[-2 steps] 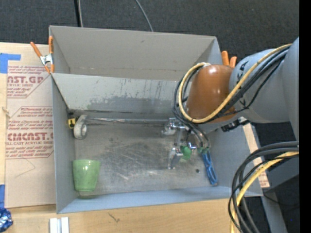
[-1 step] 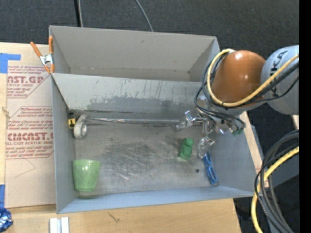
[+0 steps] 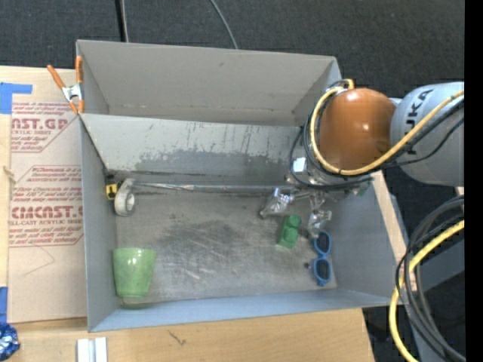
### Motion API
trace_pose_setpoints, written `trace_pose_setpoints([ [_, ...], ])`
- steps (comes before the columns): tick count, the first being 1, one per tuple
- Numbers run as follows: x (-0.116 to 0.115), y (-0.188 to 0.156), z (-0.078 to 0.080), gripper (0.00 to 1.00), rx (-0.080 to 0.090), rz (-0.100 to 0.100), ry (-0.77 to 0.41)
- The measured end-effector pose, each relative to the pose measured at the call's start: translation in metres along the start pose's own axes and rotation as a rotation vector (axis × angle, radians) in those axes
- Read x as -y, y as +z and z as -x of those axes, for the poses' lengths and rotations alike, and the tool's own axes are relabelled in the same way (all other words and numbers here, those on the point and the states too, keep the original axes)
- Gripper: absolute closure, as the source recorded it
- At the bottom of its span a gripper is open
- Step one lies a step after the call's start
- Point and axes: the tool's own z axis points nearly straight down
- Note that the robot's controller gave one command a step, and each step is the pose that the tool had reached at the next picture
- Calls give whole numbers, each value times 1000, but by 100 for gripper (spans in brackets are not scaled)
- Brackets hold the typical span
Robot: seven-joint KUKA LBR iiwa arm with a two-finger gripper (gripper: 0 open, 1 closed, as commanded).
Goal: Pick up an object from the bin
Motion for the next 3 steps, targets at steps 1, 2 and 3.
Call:
trace_pose_setpoints([
  [1, 1, -2, 2, 0, -4, 4, 2],
  [2, 1, -4, 4, 100, 0, 4, 2],
  [3, 2, -63, 7, 100, -2, 0, 3],
])
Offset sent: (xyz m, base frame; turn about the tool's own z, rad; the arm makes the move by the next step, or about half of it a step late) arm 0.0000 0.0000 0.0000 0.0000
